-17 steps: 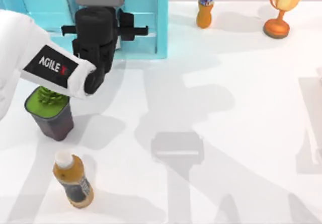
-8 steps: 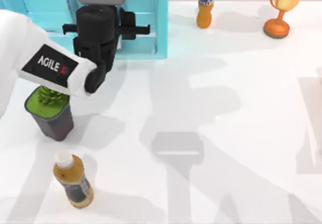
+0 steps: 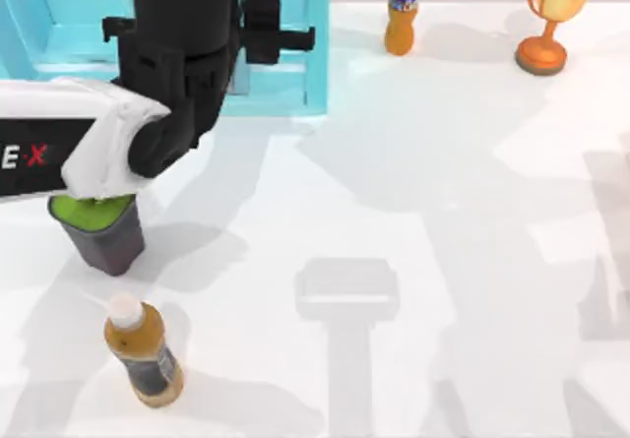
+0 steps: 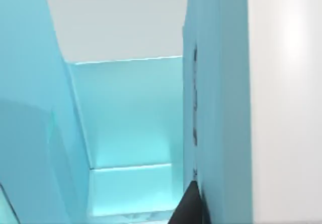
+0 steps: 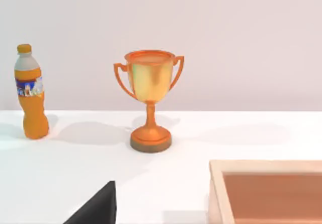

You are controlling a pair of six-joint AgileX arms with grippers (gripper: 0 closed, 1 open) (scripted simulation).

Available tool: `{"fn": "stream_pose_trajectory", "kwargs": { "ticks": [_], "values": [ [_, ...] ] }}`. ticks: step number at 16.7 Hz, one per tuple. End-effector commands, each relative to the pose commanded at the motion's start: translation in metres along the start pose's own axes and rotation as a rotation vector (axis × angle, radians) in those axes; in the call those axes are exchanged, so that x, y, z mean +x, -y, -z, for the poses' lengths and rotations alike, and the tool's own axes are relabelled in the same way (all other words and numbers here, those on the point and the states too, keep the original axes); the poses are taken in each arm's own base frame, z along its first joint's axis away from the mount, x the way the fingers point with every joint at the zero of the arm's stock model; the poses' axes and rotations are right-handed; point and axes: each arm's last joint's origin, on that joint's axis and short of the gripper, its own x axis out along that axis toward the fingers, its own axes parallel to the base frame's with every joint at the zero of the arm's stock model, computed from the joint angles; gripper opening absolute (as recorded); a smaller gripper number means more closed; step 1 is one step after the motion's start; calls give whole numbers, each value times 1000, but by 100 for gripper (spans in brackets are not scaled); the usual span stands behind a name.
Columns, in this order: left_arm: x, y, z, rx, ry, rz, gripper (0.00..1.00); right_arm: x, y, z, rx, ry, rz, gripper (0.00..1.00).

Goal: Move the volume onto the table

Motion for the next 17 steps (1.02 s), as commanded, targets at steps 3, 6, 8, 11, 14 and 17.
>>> {"fn": "stream_pose_trajectory", "kwargs": {
  "ticks": [3, 6, 8, 11, 14, 17],
  "values": [
    [-58, -6, -32, -13, 26, -13, 0, 0, 0, 0, 0, 0, 0, 100],
    [-101, -14, -48, -30, 47, -29, 0, 0, 0, 0, 0, 0, 0, 100],
    [-117, -18, -50, -32, 48, -37, 0, 0, 0, 0, 0, 0, 0, 100],
    [-123, -19, -51, -33, 50, -39, 0, 0, 0, 0, 0, 0, 0, 100],
    [-121, -19, -50, -29, 45, -43, 0, 0, 0, 0, 0, 0, 0, 100],
    [-123, -14, -51, -52, 47, -31, 0, 0, 0, 0, 0, 0, 0, 100]
  ]
}}
